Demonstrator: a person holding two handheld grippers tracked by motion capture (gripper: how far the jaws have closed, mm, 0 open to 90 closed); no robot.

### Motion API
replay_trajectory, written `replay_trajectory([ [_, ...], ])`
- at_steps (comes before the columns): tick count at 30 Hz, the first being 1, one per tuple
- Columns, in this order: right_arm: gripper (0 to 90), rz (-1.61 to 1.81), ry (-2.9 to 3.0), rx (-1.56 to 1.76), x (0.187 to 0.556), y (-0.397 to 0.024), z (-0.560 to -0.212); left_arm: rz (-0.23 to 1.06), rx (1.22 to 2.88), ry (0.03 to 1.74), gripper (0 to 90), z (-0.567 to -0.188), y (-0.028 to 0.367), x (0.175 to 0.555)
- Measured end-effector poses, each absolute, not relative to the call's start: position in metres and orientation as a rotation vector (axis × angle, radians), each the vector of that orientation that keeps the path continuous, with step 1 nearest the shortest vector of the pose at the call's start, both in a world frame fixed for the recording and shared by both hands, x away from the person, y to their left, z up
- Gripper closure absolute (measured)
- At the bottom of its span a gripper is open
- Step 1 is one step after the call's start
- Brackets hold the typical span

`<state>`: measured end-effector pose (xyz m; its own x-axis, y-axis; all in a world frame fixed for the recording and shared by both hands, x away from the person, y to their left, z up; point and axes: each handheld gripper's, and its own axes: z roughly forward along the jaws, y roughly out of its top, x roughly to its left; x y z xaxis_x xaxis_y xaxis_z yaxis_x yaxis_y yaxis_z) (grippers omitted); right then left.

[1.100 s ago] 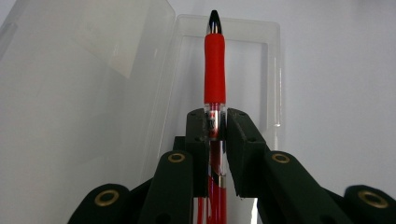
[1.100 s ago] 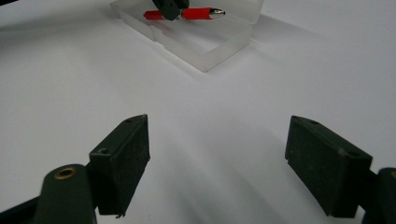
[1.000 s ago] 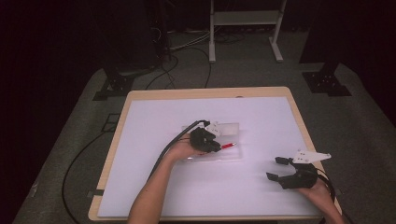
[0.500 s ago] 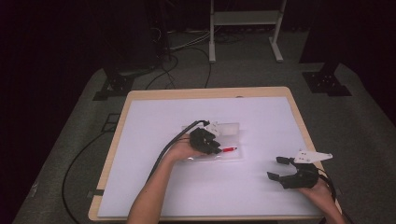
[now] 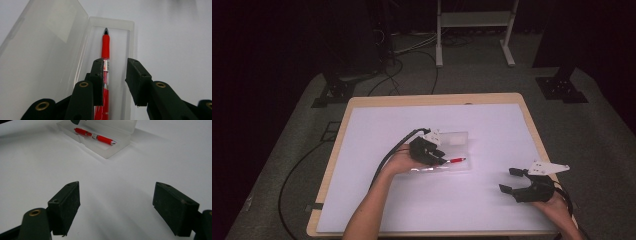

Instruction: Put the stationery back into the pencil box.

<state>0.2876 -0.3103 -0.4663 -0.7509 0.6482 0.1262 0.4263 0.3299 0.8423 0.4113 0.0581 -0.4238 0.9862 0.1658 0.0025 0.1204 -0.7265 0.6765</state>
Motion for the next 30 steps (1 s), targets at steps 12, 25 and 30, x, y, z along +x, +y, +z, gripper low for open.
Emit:
replay_trajectory([
  [12,21.3,1.348,2.382,0.967,0.289,-0.307,-0.468,0.081,2.344,0.228,54.1,-0.422,0.073,0.401],
  [25,21.3,1.338,2.381,0.974,0.288,-0.307,-0.469,0.095,2.307,0.269,37.2,-0.424,0.079,0.396],
  [30,21.3,1.331,2.383,0.969,0.289,-0.306,-0.469,0.114,2.302,0.297,30.1,-0.427,0.086,0.392],
])
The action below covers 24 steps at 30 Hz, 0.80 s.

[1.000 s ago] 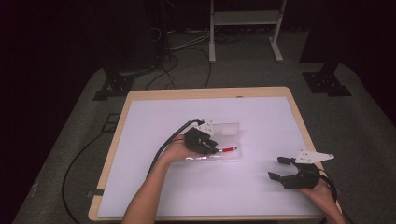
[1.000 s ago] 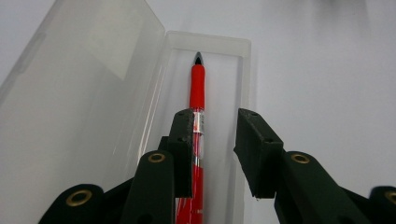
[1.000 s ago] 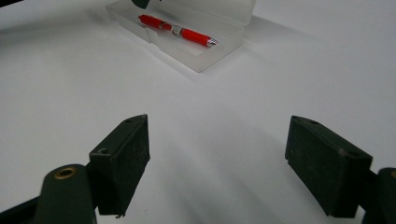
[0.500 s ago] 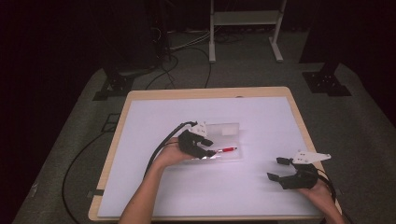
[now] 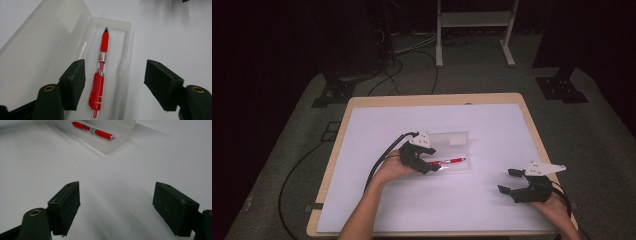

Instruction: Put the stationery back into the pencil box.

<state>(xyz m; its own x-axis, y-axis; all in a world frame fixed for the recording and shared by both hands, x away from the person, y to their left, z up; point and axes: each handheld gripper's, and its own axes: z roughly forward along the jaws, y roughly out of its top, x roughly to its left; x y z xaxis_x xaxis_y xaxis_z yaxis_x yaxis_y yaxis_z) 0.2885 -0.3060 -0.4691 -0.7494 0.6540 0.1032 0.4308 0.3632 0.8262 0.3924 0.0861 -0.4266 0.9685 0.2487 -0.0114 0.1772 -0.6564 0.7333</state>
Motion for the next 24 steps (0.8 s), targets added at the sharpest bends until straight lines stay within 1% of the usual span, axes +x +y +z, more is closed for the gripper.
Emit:
replay_trajectory([
  [4,21.3,1.323,2.388,0.967,0.288,-0.304,-0.469,0.097,2.268,0.311,27.9,-0.429,0.092,0.388],
  [8,21.3,1.318,2.392,0.963,0.289,-0.303,-0.469,0.101,2.274,0.313,25.6,-0.43,0.092,0.384],
  [11,21.3,1.314,2.394,0.959,0.289,-0.303,-0.47,0.107,2.279,0.318,19.5,-0.43,0.091,0.381],
  [17,21.3,1.313,2.399,0.957,0.289,-0.301,-0.469,0.118,2.268,0.317,17.2,-0.43,0.093,0.375],
  [24,21.3,1.312,2.4,0.958,0.289,-0.301,-0.47,0.129,2.248,0.351,16.5,-0.432,0.108,0.371],
])
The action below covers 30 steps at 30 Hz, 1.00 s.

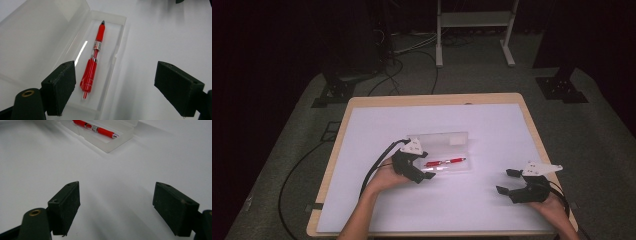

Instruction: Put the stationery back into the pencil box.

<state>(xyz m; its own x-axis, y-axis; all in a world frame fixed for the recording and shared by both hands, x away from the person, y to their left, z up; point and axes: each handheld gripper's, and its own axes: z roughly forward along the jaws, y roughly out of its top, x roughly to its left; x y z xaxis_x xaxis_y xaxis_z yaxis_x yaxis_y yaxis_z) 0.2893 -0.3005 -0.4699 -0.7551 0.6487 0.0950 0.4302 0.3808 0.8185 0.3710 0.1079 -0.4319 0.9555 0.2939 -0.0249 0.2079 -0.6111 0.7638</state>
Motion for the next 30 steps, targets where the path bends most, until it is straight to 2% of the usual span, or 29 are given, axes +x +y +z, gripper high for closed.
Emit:
replay_trajectory([
  [18,21.3,1.3,2.409,0.963,0.29,-0.298,-0.472,0.158,2.216,0.389,11.2,-0.425,0.129,0.36],
  [30,21.3,1.289,2.415,0.965,0.291,-0.298,-0.473,0.187,2.193,0.43,11.2,-0.427,0.15,0.353],
])
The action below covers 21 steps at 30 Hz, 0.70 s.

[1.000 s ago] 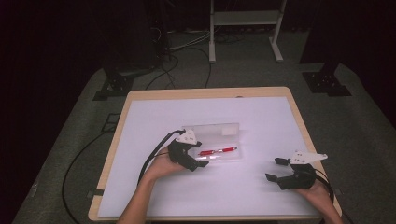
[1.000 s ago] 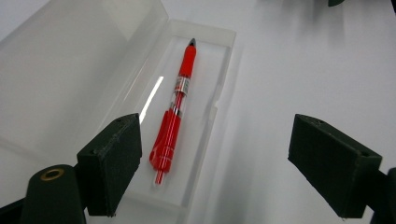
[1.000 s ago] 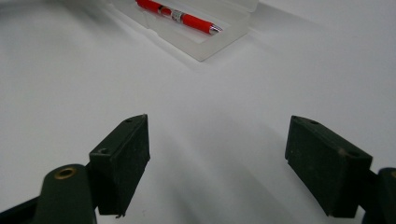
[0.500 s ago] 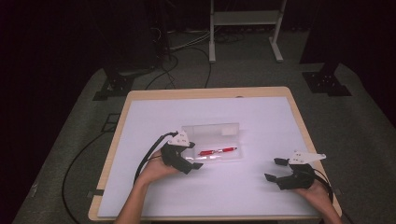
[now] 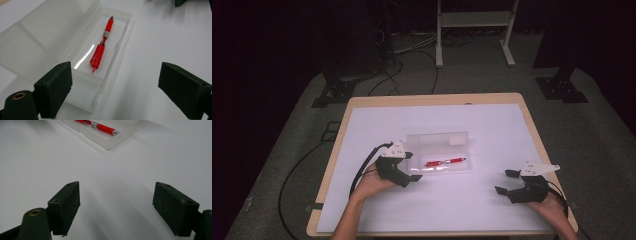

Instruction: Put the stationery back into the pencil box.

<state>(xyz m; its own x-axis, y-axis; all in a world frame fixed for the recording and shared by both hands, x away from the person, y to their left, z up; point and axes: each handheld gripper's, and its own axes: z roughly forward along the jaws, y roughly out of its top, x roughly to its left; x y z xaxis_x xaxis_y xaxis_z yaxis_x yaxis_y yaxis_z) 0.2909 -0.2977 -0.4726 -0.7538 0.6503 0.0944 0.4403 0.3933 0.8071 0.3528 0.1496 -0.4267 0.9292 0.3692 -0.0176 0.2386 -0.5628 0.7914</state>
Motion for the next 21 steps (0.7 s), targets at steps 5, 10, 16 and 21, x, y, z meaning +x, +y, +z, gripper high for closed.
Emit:
replay_trajectory([
  [5,21.3,1.288,2.416,0.968,0.291,-0.297,-0.473,0.208,2.182,0.443,10.7,-0.425,0.157,0.349],
  [10,21.3,1.288,2.418,0.966,0.292,-0.297,-0.474,0.218,2.17,0.453,10.7,-0.425,0.162,0.346],
  [16,21.3,1.284,2.421,0.965,0.291,-0.296,-0.474,0.222,2.143,0.491,10.5,-0.428,0.175,0.342],
  [21,21.3,1.277,2.429,0.966,0.292,-0.295,-0.475,0.23,2.142,0.495,10.4,-0.43,0.18,0.338],
])
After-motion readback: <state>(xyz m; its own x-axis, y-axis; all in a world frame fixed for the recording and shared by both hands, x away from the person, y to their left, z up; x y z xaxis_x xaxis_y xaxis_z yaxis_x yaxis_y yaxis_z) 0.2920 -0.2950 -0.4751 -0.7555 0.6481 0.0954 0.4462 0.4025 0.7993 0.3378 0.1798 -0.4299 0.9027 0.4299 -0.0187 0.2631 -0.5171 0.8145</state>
